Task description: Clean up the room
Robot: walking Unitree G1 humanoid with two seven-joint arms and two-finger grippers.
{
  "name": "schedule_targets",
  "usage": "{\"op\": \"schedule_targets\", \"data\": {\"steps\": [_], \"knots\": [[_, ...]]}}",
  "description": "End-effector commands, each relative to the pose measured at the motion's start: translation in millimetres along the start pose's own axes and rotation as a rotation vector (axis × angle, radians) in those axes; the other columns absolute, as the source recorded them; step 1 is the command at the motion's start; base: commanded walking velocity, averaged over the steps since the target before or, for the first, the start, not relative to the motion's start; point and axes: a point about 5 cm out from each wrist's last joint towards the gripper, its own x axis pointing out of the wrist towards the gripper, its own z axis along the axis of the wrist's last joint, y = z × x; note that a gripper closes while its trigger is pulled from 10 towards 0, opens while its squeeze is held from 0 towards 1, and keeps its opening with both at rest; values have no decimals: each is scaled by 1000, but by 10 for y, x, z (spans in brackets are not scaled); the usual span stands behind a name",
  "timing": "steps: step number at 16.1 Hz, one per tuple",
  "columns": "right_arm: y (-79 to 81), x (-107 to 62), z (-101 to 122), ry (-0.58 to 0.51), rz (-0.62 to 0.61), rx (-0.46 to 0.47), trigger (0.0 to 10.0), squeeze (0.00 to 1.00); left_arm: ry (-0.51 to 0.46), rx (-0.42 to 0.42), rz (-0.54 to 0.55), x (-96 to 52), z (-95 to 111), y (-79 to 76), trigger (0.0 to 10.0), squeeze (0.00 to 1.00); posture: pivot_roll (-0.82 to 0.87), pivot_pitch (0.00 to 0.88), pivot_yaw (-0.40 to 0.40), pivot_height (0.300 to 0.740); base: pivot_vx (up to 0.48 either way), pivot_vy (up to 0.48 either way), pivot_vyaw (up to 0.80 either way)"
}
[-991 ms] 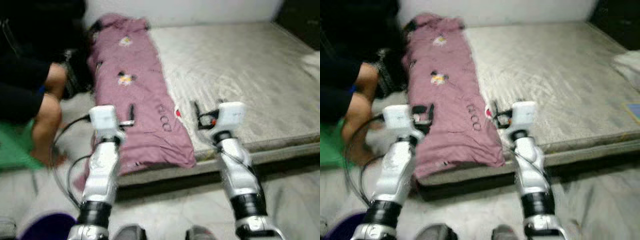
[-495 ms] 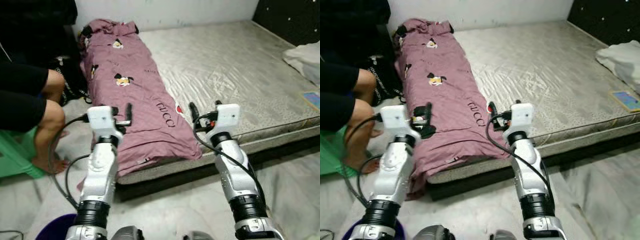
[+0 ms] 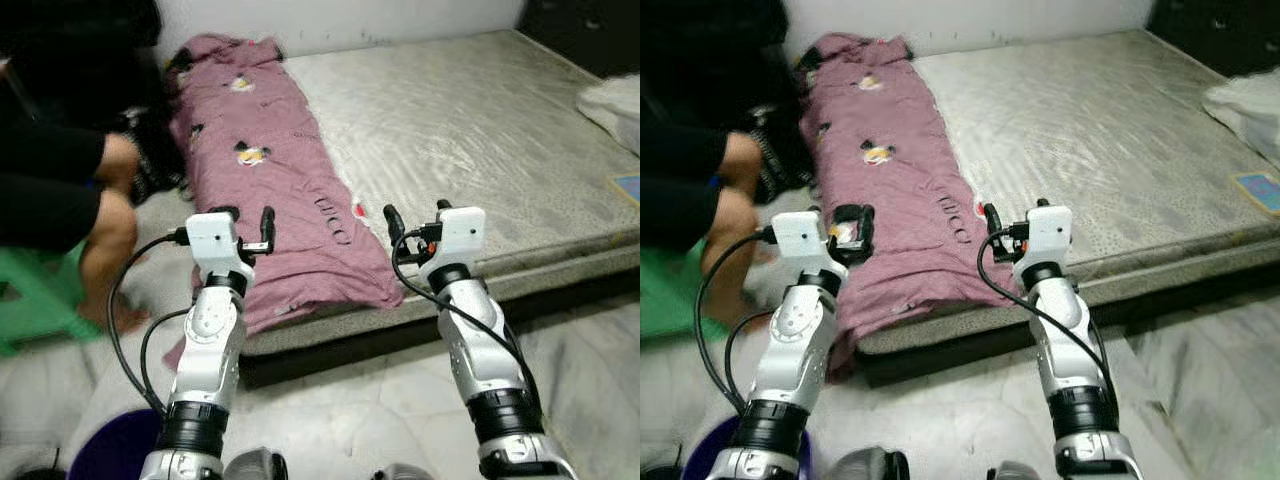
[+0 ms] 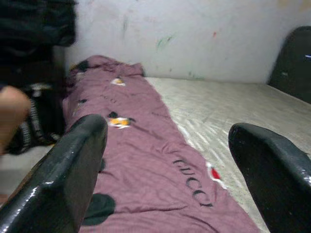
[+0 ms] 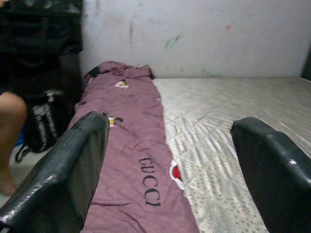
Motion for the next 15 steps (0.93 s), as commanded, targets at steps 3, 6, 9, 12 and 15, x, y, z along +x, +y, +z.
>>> {"op": "schedule_targets", "data": {"steps": [3, 6, 9, 12, 15], "knots": [[34, 17, 24, -11, 14, -11, 10000, 0, -2, 9, 7, 1, 10, 30, 10000, 0, -51, 15, 38, 740, 0, 0, 788], [30, 8, 24, -10, 17, -14, 10000, 0, -24, 23, -4, -1, 48, 11, 10000, 0, -56, 22, 35, 740, 0, 0, 788], [42, -21, 10, -6, 20, -15, 10000, 0, -38, 23, -10, -3, 85, -4, 10000, 0, -55, 29, 35, 740, 0, 0, 788], [55, -40, 4, -5, 25, -18, 10000, 0, -31, 23, -13, -22, 66, -1, 10000, 0, -57, 31, 35, 740, 0, 0, 788], [47, -35, 13, -7, 27, -22, 10000, 0, -36, 22, -23, -18, 77, -27, 10000, 0, -59, 32, 33, 740, 0, 0, 788]]}}
